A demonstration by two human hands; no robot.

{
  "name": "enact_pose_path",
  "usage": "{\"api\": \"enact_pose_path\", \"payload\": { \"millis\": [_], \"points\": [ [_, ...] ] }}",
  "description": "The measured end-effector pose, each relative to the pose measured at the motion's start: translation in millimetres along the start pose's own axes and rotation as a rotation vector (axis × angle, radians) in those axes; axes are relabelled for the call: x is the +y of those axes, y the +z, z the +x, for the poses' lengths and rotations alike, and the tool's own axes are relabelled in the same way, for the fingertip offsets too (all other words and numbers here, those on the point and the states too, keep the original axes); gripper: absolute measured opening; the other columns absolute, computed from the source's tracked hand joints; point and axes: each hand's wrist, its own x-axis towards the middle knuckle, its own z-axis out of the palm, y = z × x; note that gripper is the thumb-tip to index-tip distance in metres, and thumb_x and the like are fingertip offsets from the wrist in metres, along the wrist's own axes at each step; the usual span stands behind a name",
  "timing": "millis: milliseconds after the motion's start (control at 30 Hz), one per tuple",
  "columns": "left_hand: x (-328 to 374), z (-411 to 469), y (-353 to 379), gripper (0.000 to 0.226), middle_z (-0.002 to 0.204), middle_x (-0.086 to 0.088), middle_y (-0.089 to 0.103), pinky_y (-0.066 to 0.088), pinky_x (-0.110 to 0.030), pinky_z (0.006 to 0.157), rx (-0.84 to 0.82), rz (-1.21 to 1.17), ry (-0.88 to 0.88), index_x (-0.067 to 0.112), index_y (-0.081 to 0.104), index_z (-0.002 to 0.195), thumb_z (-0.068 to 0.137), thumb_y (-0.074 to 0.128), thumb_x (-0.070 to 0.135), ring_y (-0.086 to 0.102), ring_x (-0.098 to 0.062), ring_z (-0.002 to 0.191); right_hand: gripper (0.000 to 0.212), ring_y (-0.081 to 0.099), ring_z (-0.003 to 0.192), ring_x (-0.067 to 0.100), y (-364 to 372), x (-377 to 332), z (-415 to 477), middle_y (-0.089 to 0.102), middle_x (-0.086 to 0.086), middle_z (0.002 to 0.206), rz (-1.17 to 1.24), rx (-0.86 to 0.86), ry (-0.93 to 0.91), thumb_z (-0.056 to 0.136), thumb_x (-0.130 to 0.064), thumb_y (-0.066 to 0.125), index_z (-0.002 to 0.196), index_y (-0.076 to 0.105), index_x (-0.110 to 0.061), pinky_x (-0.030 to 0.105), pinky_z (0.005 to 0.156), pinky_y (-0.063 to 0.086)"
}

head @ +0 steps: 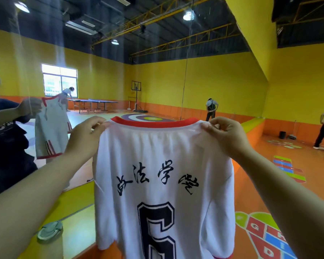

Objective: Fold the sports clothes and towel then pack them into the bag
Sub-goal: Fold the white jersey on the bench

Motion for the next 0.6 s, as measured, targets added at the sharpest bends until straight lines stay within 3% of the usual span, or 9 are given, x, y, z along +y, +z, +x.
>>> {"api": "enact_pose_path", "payload": {
  "millis": [200, 333, 433, 533, 600],
  "points": [
    [7.3, -1.6, 10.5, 0.025, 0.081, -0.010, 0.053, 0.027, -0.028, 0.058, 0.145, 0.023, 0.128, 0.004, 0.057, 0.105, 0.100, 0.041, 0.022, 0.045, -0.026, 0.073, 0.015, 0.049, 0.059, 0.004, -5.4, -5.1, -9.1, 0.057, -0.006, 0.066, 0.167, -0.048, -0.032, 0.082, -0.030, 0.070, 0.067, 0.070, -0.028, 0.016, 0.052, 0.038],
    [7.9, 2.8, 1.4, 0.023, 0.085, -0.017, 0.061, 0.025, -0.023, 0.063, 0.145, 0.185, 0.395, 0.000, 0.060, 0.096, 0.096, 0.049, 0.021, 0.052, -0.030, 0.075, 0.011, 0.053, 0.067, 0.011, -13.9, -0.2, -10.6, 0.062, 0.000, 0.071, 0.268, 0.028, 0.002, 0.079, -0.033, 0.071, 0.070, 0.071, -0.027, 0.025, 0.061, 0.042],
    [5.1, 6.5, -7.5, 0.033, 0.069, -0.012, 0.054, 0.025, -0.030, 0.058, 0.057, 0.259, 0.462, 0.002, 0.058, 0.078, 0.088, 0.055, 0.033, 0.046, -0.026, 0.063, 0.022, 0.051, 0.067, 0.015, -19.9, 3.7, -12.2, 0.057, 0.009, 0.074, 0.279, 0.068, 0.018, 0.067, -0.046, 0.074, 0.070, 0.070, -0.025, 0.028, 0.061, 0.039],
    [2.5, 9.9, -12.9, 0.039, 0.063, -0.009, 0.051, 0.029, -0.035, 0.059, 0.053, 0.279, 0.446, 0.002, 0.055, 0.068, 0.083, 0.059, 0.037, 0.047, -0.029, 0.060, 0.023, 0.047, 0.064, 0.011, -19.8, 6.9, -12.6, 0.055, 0.003, 0.068, 0.215, 0.061, 0.004, 0.069, -0.045, 0.077, 0.069, 0.067, -0.024, 0.025, 0.057, 0.037],
    [-1.1, 13.2, -17.7, 0.035, 0.060, 0.005, 0.052, 0.033, -0.027, 0.058, 0.051, 0.249, 0.426, 0.007, 0.057, 0.066, 0.081, 0.062, 0.038, 0.048, -0.012, 0.059, 0.022, 0.045, 0.060, 0.009, -19.1, 5.7, -14.2, 0.052, -0.002, 0.063, 0.196, 0.024, -0.019, 0.074, -0.041, 0.073, 0.067, 0.064, -0.023, 0.022, 0.052, 0.035]
  ]
}}
